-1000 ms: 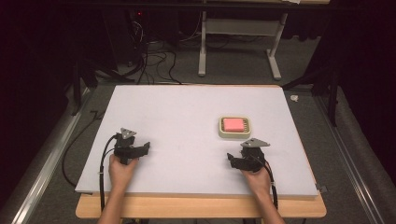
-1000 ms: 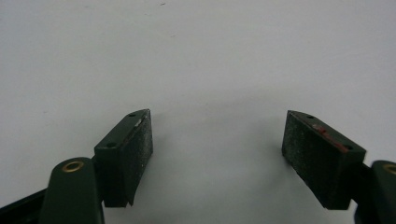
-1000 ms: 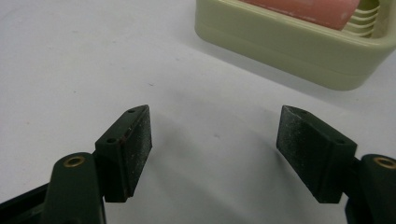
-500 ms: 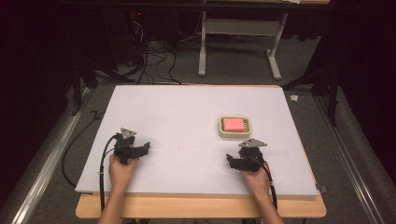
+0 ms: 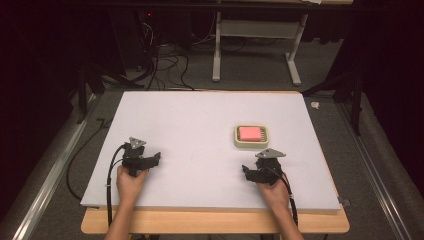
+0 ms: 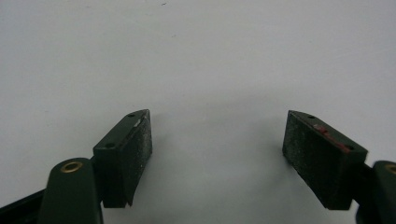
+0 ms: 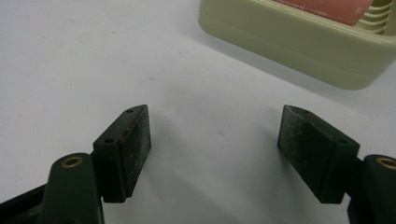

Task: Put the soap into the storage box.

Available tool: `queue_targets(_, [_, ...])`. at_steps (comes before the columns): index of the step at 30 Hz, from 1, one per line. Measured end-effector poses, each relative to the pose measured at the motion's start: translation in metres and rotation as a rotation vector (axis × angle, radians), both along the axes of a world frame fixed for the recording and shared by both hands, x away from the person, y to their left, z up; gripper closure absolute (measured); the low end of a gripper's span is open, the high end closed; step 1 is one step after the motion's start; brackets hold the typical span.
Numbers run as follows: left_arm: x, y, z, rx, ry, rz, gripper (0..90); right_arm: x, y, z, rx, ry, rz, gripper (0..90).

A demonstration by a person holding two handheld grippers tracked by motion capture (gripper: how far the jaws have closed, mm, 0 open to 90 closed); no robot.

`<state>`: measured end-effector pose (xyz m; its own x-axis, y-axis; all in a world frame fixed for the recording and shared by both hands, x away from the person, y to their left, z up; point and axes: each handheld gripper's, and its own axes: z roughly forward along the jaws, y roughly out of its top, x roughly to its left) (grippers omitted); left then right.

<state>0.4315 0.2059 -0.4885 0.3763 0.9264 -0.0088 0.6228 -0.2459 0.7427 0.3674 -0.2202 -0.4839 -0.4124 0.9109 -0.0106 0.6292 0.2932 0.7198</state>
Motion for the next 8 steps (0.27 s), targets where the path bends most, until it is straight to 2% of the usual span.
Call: queue_targets(8, [0.0000,0.0000,0.0000,0.000,0.000,0.000,24.7,0.0002,-0.0001,0.0001,0.002,0.003,0.001,25.8])
